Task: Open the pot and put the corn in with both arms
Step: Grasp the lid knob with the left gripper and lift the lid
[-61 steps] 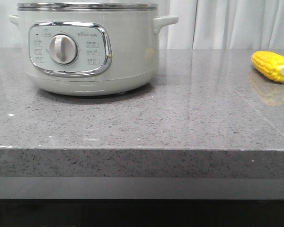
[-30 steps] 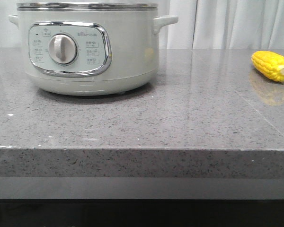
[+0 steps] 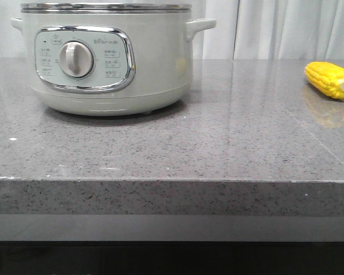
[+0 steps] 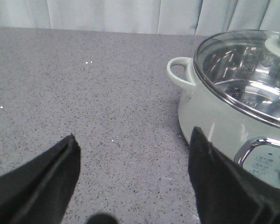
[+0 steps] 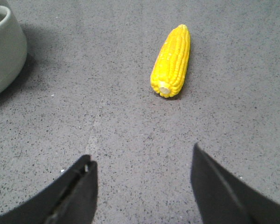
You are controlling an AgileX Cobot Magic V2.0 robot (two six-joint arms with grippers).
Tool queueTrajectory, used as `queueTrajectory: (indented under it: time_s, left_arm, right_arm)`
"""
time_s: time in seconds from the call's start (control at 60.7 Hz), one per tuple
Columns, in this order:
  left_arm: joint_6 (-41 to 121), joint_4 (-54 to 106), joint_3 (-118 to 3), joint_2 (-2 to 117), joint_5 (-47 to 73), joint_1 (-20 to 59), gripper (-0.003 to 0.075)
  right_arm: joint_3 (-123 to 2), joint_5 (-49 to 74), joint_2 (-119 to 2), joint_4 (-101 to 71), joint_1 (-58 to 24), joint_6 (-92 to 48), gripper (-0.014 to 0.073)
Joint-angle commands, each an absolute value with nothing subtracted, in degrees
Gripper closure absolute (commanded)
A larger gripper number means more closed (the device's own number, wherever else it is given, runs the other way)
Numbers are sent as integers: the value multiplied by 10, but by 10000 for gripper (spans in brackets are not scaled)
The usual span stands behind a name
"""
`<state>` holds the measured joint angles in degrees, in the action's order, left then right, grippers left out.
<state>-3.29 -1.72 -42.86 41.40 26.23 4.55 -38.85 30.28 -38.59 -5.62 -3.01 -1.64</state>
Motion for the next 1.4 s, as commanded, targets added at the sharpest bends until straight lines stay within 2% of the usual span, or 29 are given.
queueTrajectory:
  time_s: [0.0, 0.247, 0.561, 1.088, 1.385]
  left_arm:
    - [-32, 0, -461, 430, 227, 56, 207]
    - [-30, 0, -549, 507, 232, 142, 209]
    - [-30, 10, -637, 637, 142, 239, 209]
    - [-30, 73, -824, 838, 133, 259, 210]
    - [-30, 72, -849, 898, 109, 262, 210]
  right_arm:
    - [-406, 271, -388, -52, -26, -20, 85]
    - [-406, 272, -388, -52, -26, -20, 85]
    - [-406, 272, -388, -52, -26, -20, 85]
    - [-406, 267, -388, -52, -26, -20, 85]
    - [-406, 264, -388, -52, -26, -20, 85]
